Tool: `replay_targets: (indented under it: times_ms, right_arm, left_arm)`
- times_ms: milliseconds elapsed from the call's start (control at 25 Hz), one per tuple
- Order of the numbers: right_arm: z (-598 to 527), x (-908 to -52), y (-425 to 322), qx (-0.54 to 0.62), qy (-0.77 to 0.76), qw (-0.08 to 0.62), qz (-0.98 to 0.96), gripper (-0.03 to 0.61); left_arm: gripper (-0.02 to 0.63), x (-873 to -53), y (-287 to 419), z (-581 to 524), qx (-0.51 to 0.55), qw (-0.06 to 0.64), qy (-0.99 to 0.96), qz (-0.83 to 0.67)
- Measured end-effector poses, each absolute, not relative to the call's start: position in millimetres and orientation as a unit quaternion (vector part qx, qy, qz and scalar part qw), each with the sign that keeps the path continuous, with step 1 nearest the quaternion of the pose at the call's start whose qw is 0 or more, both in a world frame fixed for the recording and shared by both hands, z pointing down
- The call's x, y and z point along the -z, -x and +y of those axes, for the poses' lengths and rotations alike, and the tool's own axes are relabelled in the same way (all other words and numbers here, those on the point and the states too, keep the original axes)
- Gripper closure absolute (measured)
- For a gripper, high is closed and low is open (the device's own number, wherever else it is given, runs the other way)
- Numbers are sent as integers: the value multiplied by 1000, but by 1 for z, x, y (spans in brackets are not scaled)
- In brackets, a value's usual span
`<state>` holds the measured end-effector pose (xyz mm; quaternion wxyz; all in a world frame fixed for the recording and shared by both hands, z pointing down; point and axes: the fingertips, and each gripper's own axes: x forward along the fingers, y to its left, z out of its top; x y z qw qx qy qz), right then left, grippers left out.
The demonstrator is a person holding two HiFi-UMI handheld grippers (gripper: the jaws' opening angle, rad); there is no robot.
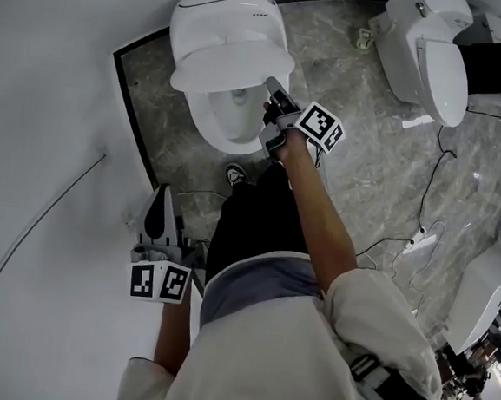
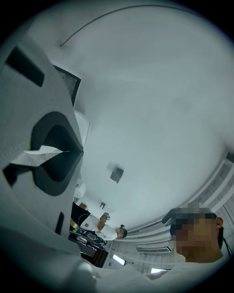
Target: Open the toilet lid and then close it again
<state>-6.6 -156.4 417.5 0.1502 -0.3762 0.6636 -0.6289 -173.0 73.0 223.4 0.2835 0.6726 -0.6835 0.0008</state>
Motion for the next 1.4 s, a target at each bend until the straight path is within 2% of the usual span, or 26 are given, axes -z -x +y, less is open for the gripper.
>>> replay_targets:
  times_ms: [1400]
  right_arm:
    - [-312, -374, 41, 653, 315, 189, 663, 508]
  left_arm:
    - [606, -221, 170, 22, -15, 297, -629, -718]
